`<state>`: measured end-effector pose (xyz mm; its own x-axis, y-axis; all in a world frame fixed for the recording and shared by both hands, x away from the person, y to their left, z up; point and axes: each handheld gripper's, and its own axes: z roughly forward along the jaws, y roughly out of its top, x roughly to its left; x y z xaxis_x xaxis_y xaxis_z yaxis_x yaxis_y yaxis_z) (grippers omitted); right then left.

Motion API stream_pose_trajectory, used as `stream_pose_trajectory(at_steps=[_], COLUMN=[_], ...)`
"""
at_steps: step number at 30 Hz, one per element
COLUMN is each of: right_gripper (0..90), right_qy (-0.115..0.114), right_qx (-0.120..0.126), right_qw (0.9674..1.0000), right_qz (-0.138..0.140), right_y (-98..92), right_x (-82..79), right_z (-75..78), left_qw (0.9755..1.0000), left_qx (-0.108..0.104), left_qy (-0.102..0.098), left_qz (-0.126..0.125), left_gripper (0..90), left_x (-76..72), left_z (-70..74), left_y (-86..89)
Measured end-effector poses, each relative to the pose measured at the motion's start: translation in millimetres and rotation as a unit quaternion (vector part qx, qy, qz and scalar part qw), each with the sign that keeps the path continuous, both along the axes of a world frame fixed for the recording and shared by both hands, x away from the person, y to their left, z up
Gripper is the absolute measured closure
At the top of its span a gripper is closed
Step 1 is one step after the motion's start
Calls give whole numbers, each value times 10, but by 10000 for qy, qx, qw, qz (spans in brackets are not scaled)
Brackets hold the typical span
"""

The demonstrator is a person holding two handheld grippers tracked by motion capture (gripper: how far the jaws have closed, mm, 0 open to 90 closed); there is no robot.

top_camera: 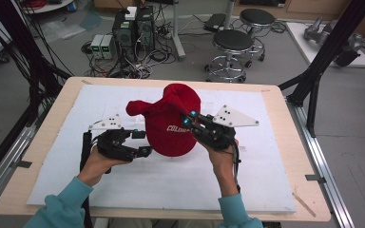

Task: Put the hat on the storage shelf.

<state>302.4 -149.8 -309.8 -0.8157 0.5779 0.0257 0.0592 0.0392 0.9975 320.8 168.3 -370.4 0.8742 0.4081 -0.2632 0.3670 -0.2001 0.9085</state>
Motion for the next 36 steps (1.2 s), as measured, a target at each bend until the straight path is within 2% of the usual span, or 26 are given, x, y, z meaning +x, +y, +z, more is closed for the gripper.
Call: stream_pose_trajectory(at_steps=[7, 12, 15, 18, 23, 24, 26, 33, 36], right_gripper=[858, 858, 858, 857, 857, 857, 855, 839, 761], right_qy=[38, -19, -2, -9, -59, -65, -60, -98, -174], right_qx=[194, 228, 236, 232, 299, 304, 327, 326, 293], right_qw=[9997, 9995, 9994, 9993, 9991, 9991, 9991, 9993, 9994], right_qz=[119, 201, 257, 286, 291, 284, 273, 182, 92], right_y=[-10, -1, 12, 24, 17, 18, 20, 18, 25], right_x=[-9, -5, -9, -11, -8, -9, -7, 1, 2], right_z=[9, 10, 8, 6, 6, 6, 4, -6, -10], left_qw=[9997, 9991, 9988, 9984, 9971, 9970, 9962, 9962, 9965], left_qx=[-203, -299, -337, -364, -404, -358, -362, -228, -191], left_qy=[40, 34, -27, -147, -207, -290, -314, -396, -430], left_qz=[-162, -300, -368, -415, -612, -616, -729, -739, -685], left_gripper=[371, 470, 546, 670, 791, 806, 837, 853, 853], left_x=[22, 30, 25, 8, -24, -43, -65, -116, -129], left_z=[-18, -17, -11, 0, 16, 26, 35, 92, 104], left_y=[-50, -63, -60, -55, -55, -64, -79, -107, -107])
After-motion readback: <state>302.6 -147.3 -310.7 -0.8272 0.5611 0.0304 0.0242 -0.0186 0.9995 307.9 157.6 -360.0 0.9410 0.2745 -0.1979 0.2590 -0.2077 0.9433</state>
